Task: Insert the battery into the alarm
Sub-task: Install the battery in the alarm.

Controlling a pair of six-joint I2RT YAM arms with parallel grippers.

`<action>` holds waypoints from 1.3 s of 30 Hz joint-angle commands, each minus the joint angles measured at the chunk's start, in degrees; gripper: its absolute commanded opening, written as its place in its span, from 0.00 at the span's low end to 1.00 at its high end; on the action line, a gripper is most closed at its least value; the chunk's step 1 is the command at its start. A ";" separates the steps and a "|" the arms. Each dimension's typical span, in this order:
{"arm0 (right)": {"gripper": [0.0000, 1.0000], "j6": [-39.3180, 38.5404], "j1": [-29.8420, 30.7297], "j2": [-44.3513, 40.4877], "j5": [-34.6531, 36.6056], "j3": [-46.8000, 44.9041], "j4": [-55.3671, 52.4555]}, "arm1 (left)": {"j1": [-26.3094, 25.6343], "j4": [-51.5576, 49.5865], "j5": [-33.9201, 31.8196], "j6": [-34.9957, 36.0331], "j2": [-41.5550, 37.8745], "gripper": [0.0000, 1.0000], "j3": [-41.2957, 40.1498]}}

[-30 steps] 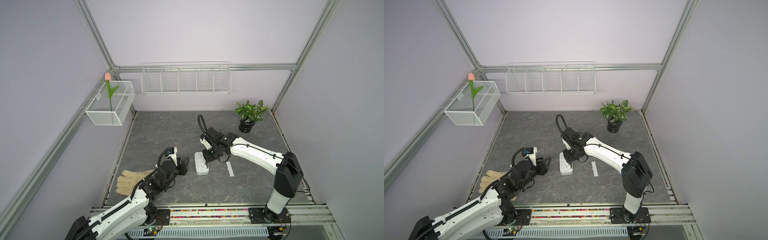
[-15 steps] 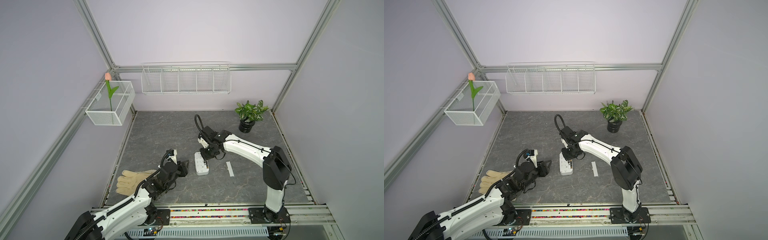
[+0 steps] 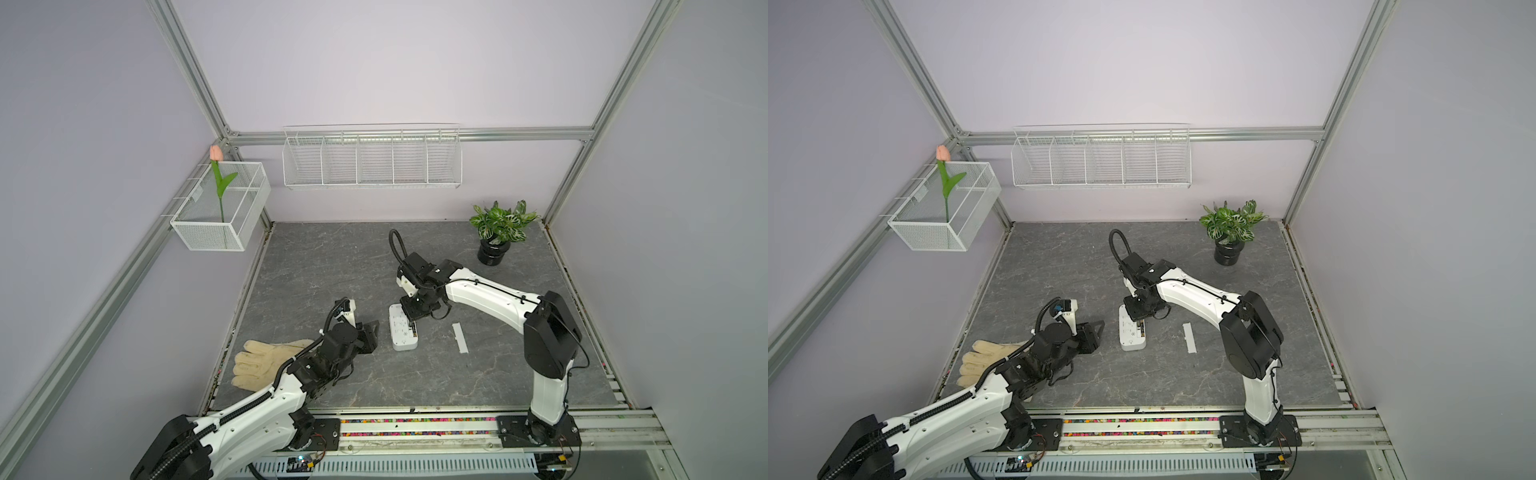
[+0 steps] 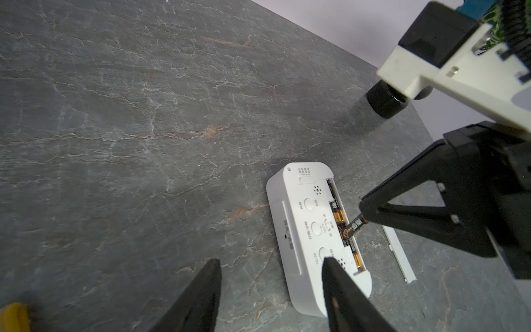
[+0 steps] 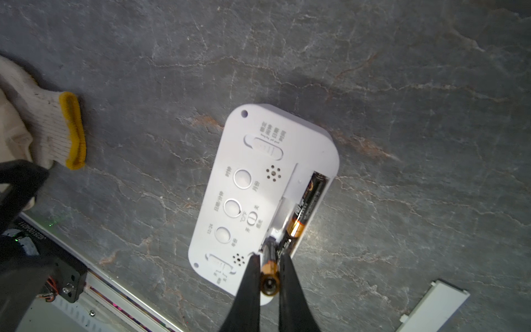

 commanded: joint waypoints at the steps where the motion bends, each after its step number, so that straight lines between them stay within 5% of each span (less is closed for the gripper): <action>1: 0.12 -0.35 -0.20 1.80 -0.84 0.73 -0.55 | -0.01 1.19 0.10 -0.96 0.12 0.58 -0.14; 11: 0.17 -0.11 -0.12 2.71 -0.76 0.63 -0.42 | -0.01 0.98 0.01 -0.96 0.27 0.58 -0.23; 20: 0.32 -0.11 -0.11 3.87 1.31 1.82 -0.86 | 0.03 0.68 -0.02 -0.78 0.10 0.58 -0.23; 32: 0.31 1.38 -0.16 -3.78 5.76 -2.22 3.72 | 0.01 1.25 2.39 -1.85 2.58 0.58 1.56; 39: 0.21 4.24 -0.38 -6.07 7.01 -8.03 10.48 | 0.10 10.79 11.21 -6.64 13.29 0.57 3.81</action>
